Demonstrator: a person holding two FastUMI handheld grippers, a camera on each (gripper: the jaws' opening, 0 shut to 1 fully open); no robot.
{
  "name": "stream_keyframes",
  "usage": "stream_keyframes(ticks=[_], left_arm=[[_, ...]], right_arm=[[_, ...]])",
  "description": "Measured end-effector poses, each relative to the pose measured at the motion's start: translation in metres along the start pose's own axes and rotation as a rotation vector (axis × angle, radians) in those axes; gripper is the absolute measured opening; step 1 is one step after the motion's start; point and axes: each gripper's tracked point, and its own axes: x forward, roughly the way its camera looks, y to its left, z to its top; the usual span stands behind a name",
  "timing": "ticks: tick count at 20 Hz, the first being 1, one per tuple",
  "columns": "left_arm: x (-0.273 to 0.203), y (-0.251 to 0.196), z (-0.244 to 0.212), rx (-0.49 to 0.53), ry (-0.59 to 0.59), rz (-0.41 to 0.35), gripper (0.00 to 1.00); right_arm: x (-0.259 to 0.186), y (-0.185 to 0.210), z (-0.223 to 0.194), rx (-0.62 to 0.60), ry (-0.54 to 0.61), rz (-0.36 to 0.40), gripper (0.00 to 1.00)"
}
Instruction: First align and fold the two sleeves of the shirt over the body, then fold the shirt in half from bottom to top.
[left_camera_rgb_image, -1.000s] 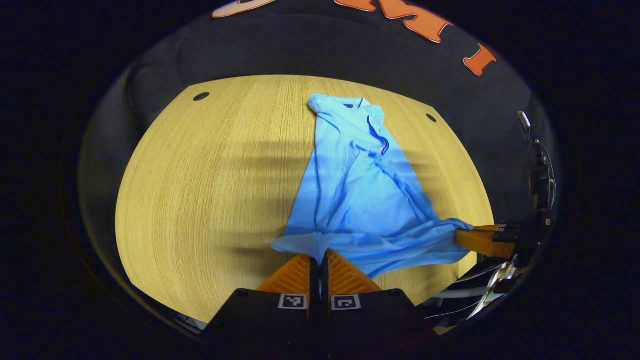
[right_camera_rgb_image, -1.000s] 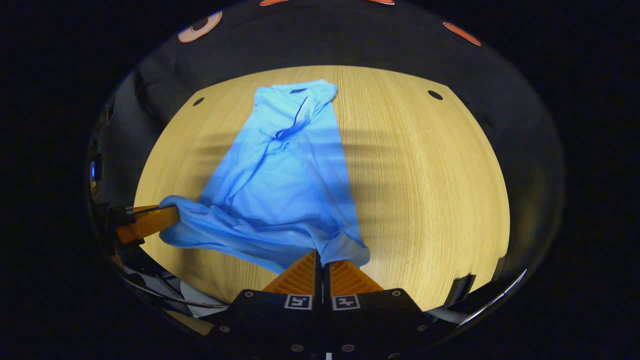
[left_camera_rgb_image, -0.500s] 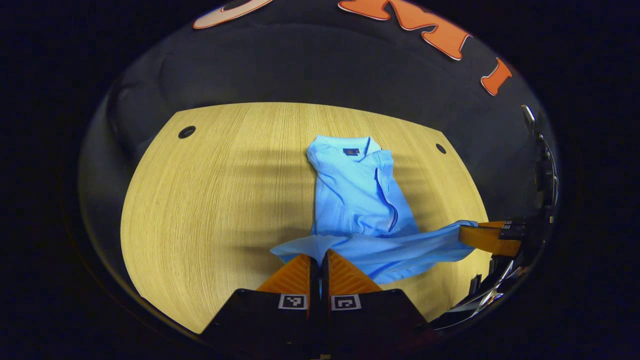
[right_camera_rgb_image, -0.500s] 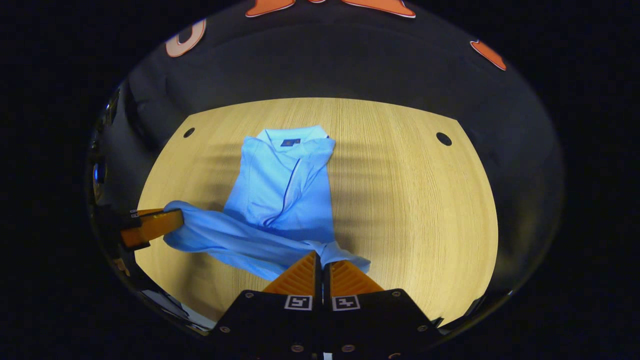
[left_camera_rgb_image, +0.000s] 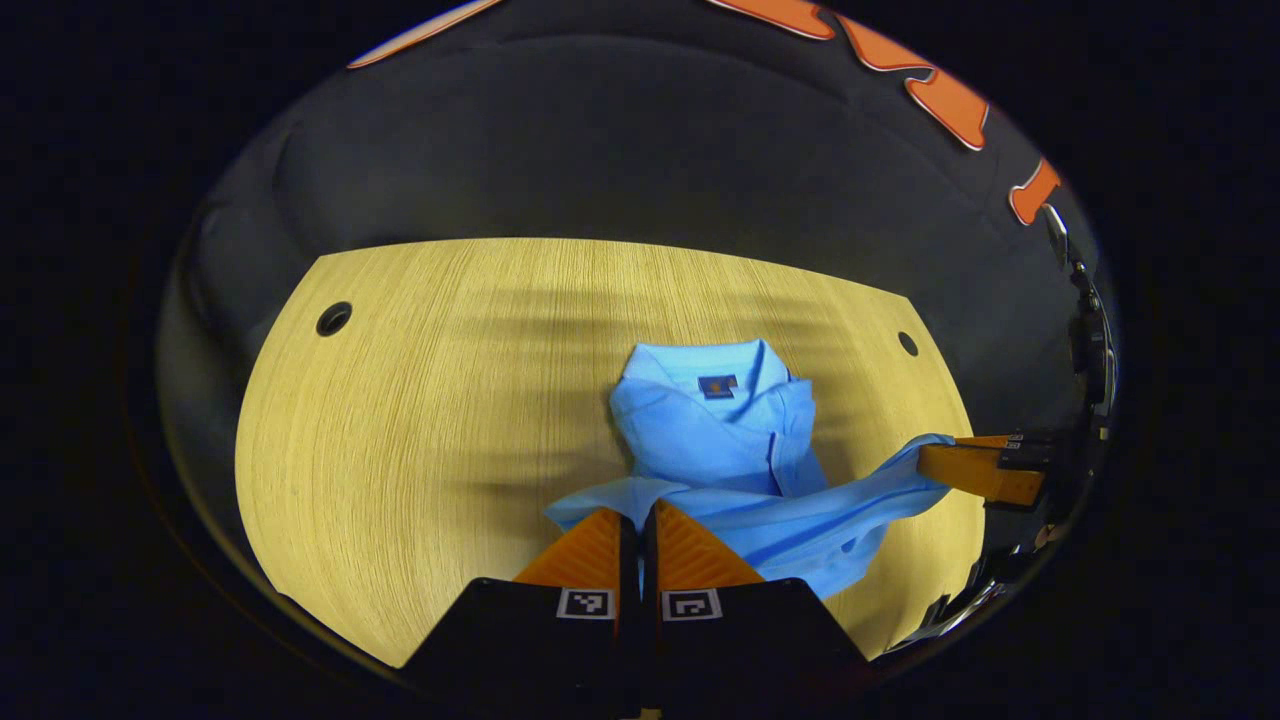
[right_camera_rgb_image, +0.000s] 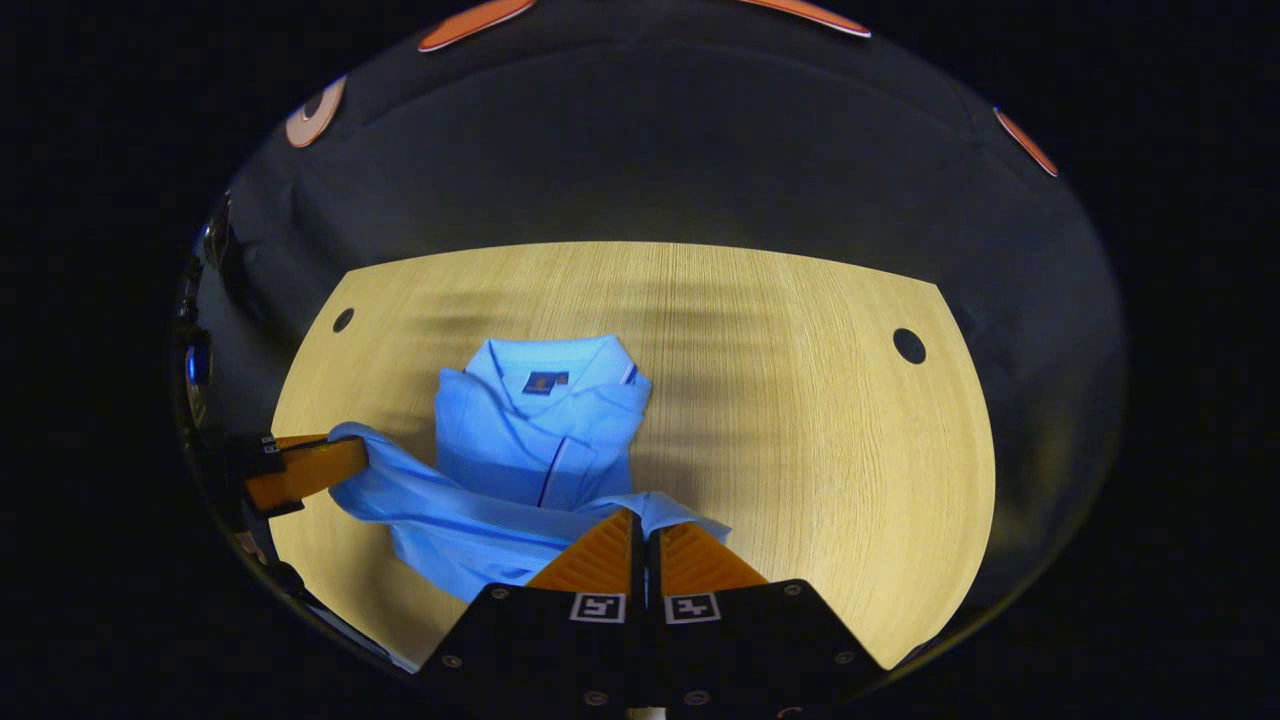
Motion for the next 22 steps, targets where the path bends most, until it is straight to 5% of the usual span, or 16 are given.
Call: stream_keyframes(ticks=[9,11,13,14,17,18,20,22], left_arm=[[0.065,0.022,0.033,-0.010,0.005,0.072,0.04],[0.064,0.023,0.031,-0.002,0.015,0.084,0.12],[0.063,0.023,0.037,-0.016,-0.018,0.081,0.36],[0.060,0.023,0.042,-0.023,-0.036,0.083,0.48],[0.043,0.026,0.056,-0.026,-0.100,0.110,1.00],[0.027,0.027,0.061,-0.033,-0.133,0.110,1.00],[-0.001,0.026,0.075,-0.052,-0.216,0.106,0.99],[-0.036,0.020,0.090,-0.043,-0.306,0.105,1.00]], right_arm=[[0.069,0.000,0.043,0.057,-0.041,0.035,0.01],[0.067,-0.005,0.042,0.060,-0.034,0.012,0.06],[0.067,-0.006,0.042,0.054,-0.042,0.014,0.22],[0.064,-0.008,0.043,0.053,-0.047,0.010,0.41],[0.042,-0.010,0.047,0.063,-0.088,0.000,0.71],[0.032,-0.009,0.048,0.061,-0.109,0.002,0.86],[0.009,-0.008,0.050,0.041,-0.160,-0.003,0.98],[-0.019,-0.003,0.052,0.025,-0.227,0.002,0.98]])
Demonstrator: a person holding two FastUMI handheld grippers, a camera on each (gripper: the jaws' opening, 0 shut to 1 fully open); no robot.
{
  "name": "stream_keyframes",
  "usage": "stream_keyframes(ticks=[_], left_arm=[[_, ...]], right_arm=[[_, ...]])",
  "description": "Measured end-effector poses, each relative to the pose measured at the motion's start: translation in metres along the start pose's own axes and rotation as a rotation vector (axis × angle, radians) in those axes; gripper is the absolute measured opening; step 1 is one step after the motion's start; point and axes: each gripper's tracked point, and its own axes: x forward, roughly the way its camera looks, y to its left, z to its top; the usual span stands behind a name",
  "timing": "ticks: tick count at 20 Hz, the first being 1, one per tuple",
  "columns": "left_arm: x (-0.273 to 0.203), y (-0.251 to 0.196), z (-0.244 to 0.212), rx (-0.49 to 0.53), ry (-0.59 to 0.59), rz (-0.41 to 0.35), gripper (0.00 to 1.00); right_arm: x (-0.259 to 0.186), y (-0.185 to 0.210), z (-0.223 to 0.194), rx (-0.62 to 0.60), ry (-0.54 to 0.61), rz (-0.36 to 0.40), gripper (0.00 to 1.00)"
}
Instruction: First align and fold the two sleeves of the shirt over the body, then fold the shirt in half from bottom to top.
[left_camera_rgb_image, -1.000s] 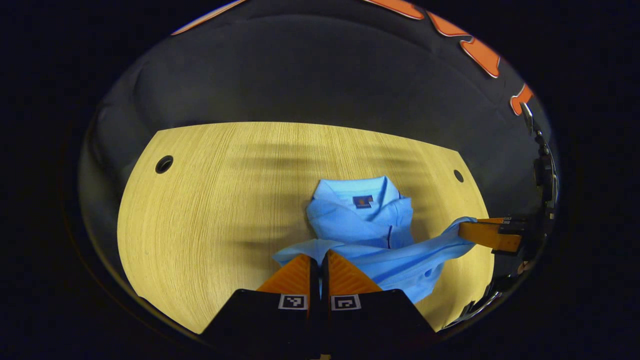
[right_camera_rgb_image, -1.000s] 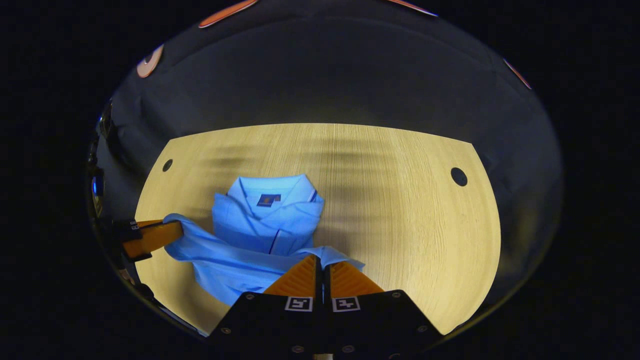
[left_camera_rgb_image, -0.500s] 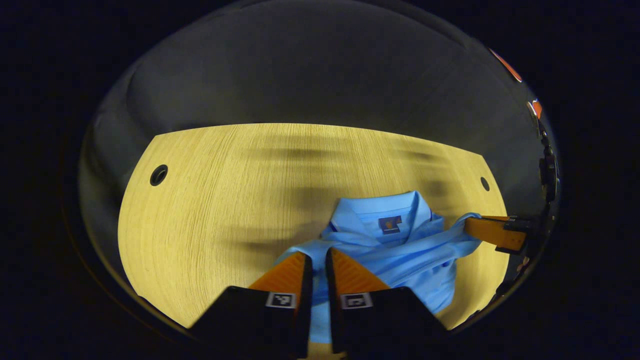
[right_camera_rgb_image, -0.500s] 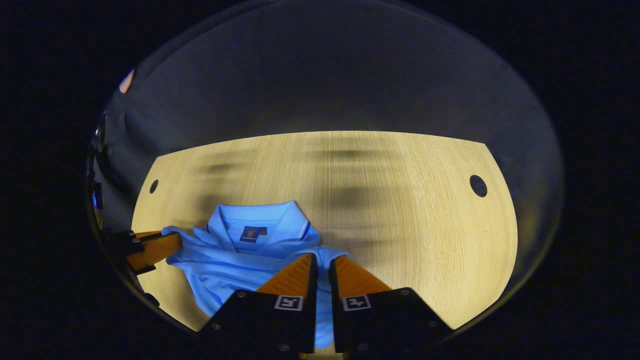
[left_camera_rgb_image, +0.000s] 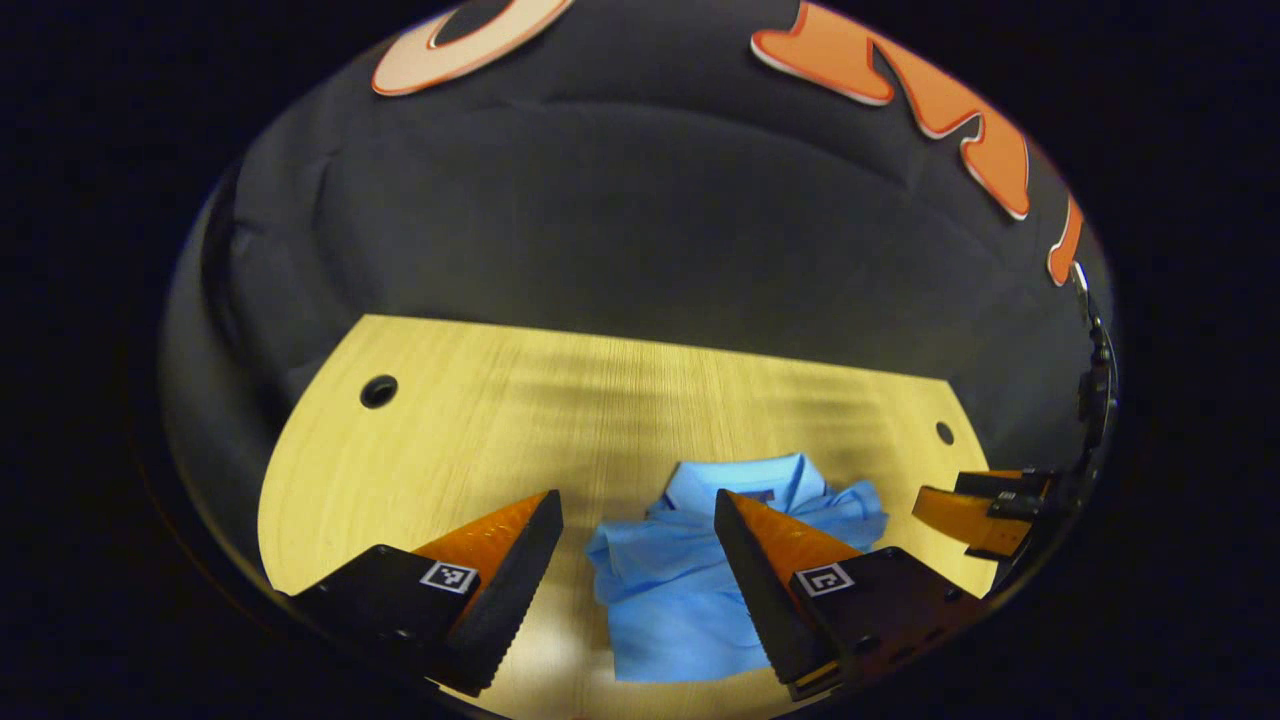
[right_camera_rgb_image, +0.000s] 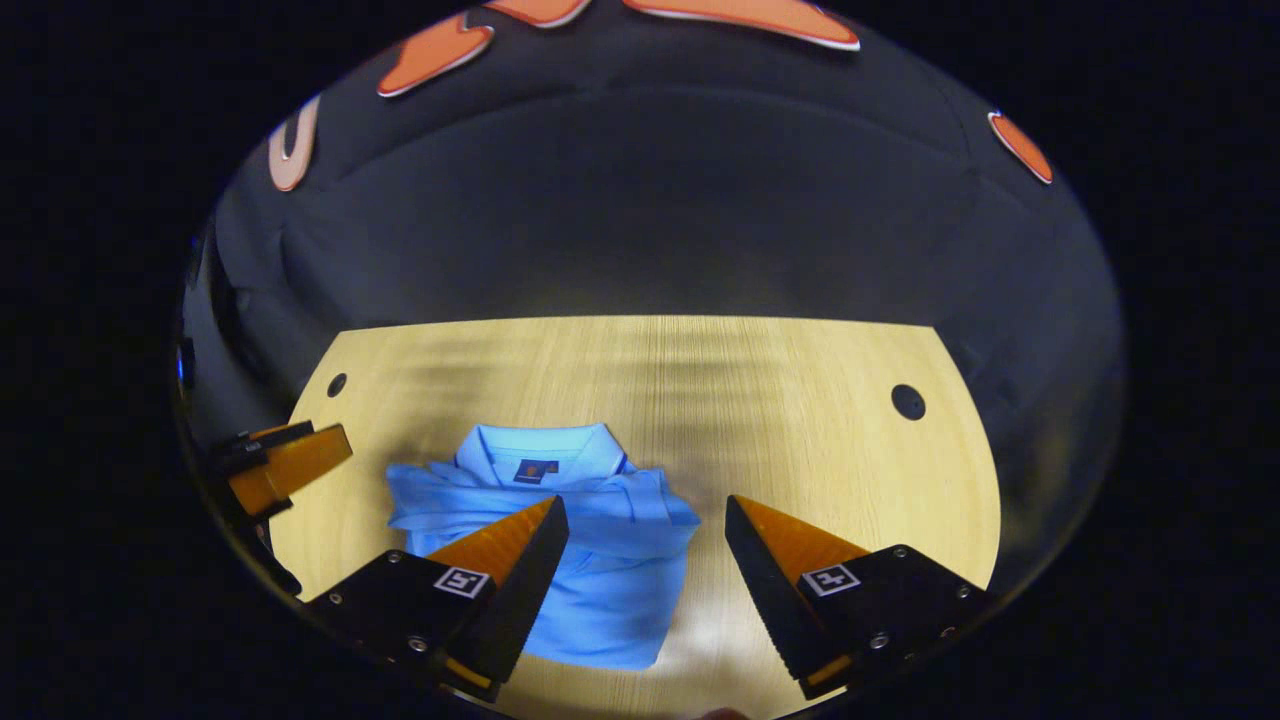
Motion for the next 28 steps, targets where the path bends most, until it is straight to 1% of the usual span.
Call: stream_keyframes(ticks=[2,5,8,10,11,13,15,18,19,20,21,25,28], left_arm=[[-0.035,-0.005,0.022,0.004,-0.088,-0.009,0.99],[-0.096,-0.006,0.047,-0.007,-0.220,-0.020,0.99],[-0.159,0.001,0.061,0.021,-0.356,-0.008,0.99],[-0.201,0.003,0.061,0.047,-0.420,-0.025,0.99],[-0.222,0.005,0.061,0.049,-0.451,-0.029,1.00],[-0.259,0.008,0.058,0.049,-0.508,-0.033,0.99],[-0.295,0.015,0.052,0.078,-0.560,-0.019,0.99],[-0.346,0.020,0.040,0.143,-0.626,-0.003,0.99],[-0.357,0.018,0.034,0.156,-0.636,-0.003,0.95],[-0.364,0.016,0.025,0.162,-0.644,-0.010,0.95],[-0.372,0.012,0.018,0.164,-0.649,-0.024,0.98],[-0.389,0.006,-0.002,0.173,-0.644,-0.054,0.98],[-0.388,0.002,-0.015,0.154,-0.628,-0.075,0.98]], right_arm=[[-0.030,0.009,0.007,-0.002,-0.075,0.016,0.98],[-0.083,0.014,0.020,-0.021,-0.201,0.006,0.98],[-0.139,0.021,0.015,-0.022,-0.309,-0.003,0.97],[-0.174,0.028,0.010,-0.004,-0.369,-0.003,0.97],[-0.188,0.030,0.006,0.005,-0.395,-0.004,0.97],[-0.217,0.038,-0.007,0.024,-0.439,-0.002,0.97],[-0.240,0.046,-0.022,0.049,-0.460,0.008,0.97],[-0.270,0.046,-0.046,0.054,-0.495,-0.022,0.96],[-0.276,0.047,-0.054,0.061,-0.501,-0.023,0.96],[-0.284,0.049,-0.060,0.074,-0.509,-0.020,0.97],[-0.290,0.049,-0.064,0.089,-0.518,-0.019,0.97],[-0.311,0.046,-0.082,0.115,-0.536,-0.042,0.97],[-0.321,0.047,-0.093,0.114,-0.537,-0.053,0.97]])
